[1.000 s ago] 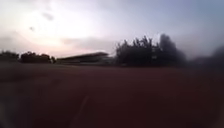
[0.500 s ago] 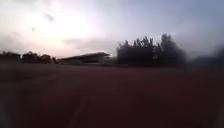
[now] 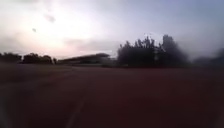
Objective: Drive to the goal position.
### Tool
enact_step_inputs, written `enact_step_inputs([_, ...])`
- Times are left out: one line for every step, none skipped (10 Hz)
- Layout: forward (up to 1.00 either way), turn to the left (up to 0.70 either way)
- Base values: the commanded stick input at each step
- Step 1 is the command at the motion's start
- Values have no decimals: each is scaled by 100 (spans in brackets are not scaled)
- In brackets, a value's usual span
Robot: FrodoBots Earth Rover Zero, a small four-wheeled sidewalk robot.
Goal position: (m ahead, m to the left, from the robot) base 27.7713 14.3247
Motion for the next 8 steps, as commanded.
enact_step_inputs([70, 0])
enact_step_inputs([70, 0])
enact_step_inputs([70, 0])
enact_step_inputs([70, 0])
enact_step_inputs([70, 0])
enact_step_inputs([70, 0])
enact_step_inputs([70, 0])
enact_step_inputs([70, 0])
